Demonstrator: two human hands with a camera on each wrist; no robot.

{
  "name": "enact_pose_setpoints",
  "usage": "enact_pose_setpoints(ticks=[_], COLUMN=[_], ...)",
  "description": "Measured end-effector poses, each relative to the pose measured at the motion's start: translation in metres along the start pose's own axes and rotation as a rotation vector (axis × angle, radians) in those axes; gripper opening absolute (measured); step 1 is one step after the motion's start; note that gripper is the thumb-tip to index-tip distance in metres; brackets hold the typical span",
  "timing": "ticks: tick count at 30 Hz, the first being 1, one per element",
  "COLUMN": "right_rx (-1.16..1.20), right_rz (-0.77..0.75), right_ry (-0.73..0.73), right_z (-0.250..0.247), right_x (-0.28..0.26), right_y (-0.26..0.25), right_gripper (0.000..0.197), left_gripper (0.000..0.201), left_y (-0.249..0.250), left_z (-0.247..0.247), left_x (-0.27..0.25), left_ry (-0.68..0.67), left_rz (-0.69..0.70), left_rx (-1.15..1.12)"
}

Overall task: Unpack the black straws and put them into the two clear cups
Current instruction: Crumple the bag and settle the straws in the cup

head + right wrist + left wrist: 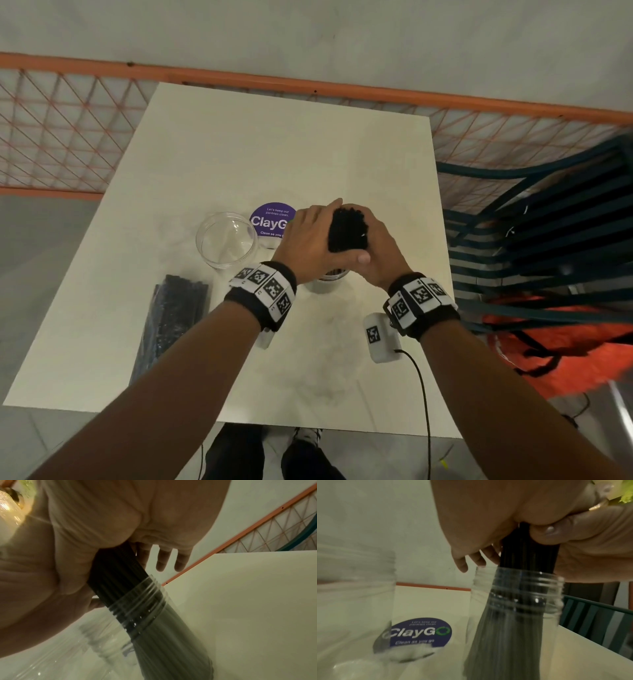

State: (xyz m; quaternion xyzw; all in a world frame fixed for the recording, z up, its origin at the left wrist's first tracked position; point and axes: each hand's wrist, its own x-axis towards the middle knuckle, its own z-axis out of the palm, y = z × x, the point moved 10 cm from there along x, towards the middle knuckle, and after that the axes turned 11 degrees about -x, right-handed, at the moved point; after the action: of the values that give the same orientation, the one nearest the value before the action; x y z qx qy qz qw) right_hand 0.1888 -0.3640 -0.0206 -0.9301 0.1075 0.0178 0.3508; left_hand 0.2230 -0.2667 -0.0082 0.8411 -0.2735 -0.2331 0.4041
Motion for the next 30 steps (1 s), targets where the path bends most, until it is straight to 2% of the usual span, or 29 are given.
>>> enact_pose_setpoints(ticks=[2,6,10,12,14,16,18,20,21,24,26,28,30], right_rx=[-0.045,-0.079,-0.025,0.026,0.020,-0.141,-0.270,-0.208,-0.147,0.005,0.103,0.157,0.088], right_rz=[0.015,-0.005,0.092,0.119,0.116,0.086,0.116,0.147,0.148,0.104,0.073,0.043,-0.006], right_ry=[0.035,0.049,0.057,0.052,0.012,-0.065,-0.128,-0.188,-0.213,-0.257,-0.225,-0.155,-0.104], right_z=[-0.008,-0.013,-0.012,-0.011,-0.010,-0.007,-0.007,-0.011,-0.015,-0.028,-0.036,-0.041,-0.039], right_x=[0.006,0.008,0.009,0.009,0.008,0.008,0.007,0.003,0.001,-0.010,-0.015,-0.014,-0.009], right_y=[0.000,-0.008,-0.004,0.001,0.000,0.002,0.012,0.021,0.024,0.023,0.018,0.010,-0.004], right_gripper=[0.074,0.077,0.064,0.063,0.078,0.094,0.108,0.126,0.127,0.103,0.090,0.083,0.083], left_gripper=[0.139,0.137,0.114,0.102,0.107,0.120,0.120,0.116,0.115,0.111,0.113,0.116,0.108], left_y=[0.000,0.005,0.002,-0.001,-0.005,-0.008,-0.012,-0.012,-0.014,-0.016,-0.014,-0.011,-0.006], left_z=[0.001,0.003,0.001,0.000,0.002,0.006,0.010,0.010,0.010,0.009,0.006,0.007,0.011], left_x=[0.004,0.004,0.003,0.002,0.002,0.003,0.004,0.005,0.007,0.012,0.016,0.019,0.021], left_ry=[-0.033,-0.088,-0.134,-0.131,-0.130,-0.132,-0.123,-0.093,-0.074,-0.015,0.046,0.095,0.132], left_rz=[0.021,0.027,-0.051,-0.073,-0.068,-0.046,-0.052,-0.047,-0.040,-0.025,0.007,0.015,0.002], left_rx=[0.056,0.081,-0.036,-0.118,-0.185,-0.245,-0.316,-0.371,-0.385,-0.335,-0.131,0.029,0.097])
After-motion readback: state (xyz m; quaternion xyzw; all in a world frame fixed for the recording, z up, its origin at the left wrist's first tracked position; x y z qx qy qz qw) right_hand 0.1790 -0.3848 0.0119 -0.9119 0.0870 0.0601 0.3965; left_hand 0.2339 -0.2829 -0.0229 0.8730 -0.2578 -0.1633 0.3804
